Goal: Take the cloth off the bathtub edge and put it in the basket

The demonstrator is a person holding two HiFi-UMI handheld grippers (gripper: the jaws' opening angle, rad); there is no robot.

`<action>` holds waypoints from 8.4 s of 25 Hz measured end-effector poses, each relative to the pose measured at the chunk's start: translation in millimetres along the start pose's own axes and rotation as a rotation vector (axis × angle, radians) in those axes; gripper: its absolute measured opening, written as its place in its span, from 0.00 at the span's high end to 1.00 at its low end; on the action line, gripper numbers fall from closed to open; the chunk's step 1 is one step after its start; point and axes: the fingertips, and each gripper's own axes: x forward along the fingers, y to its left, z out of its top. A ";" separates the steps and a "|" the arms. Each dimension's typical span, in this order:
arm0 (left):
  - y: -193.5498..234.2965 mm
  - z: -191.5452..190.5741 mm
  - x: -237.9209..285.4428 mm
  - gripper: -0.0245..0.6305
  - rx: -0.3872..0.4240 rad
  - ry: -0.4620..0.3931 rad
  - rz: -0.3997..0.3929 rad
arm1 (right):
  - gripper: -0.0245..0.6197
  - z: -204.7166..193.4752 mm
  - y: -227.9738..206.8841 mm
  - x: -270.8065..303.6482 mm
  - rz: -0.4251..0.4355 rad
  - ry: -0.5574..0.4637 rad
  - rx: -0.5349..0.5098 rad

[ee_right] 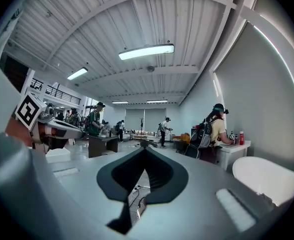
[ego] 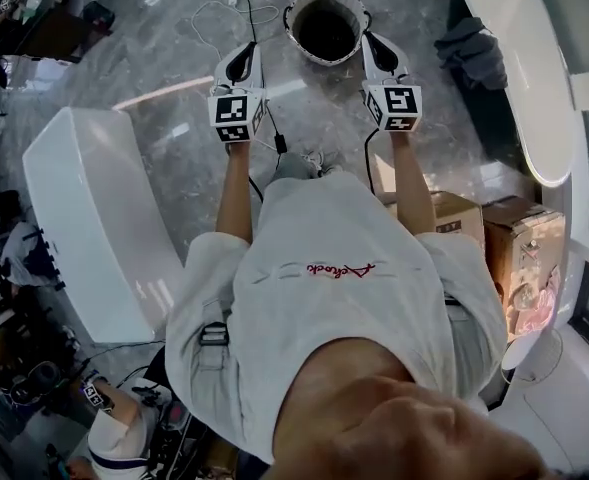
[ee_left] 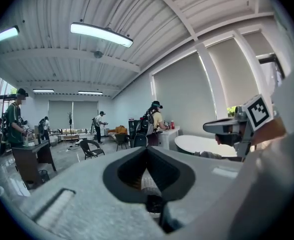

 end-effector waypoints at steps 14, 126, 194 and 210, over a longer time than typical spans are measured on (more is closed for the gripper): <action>-2.5 -3.8 23.7 0.96 -0.016 -0.017 -0.021 | 0.95 -10.1 -8.5 7.8 -0.012 0.026 -0.030; -360.7 87.7 345.3 0.96 0.104 -0.113 -1.194 | 0.95 -33.6 -293.7 -167.0 -1.198 0.098 0.084; -525.0 97.2 542.8 0.96 0.068 -0.026 -1.181 | 0.95 -53.5 -568.2 -152.1 -1.148 0.129 0.088; -635.0 124.5 618.7 0.96 0.100 0.000 -1.117 | 0.95 -64.5 -707.4 -183.6 -1.081 0.125 0.123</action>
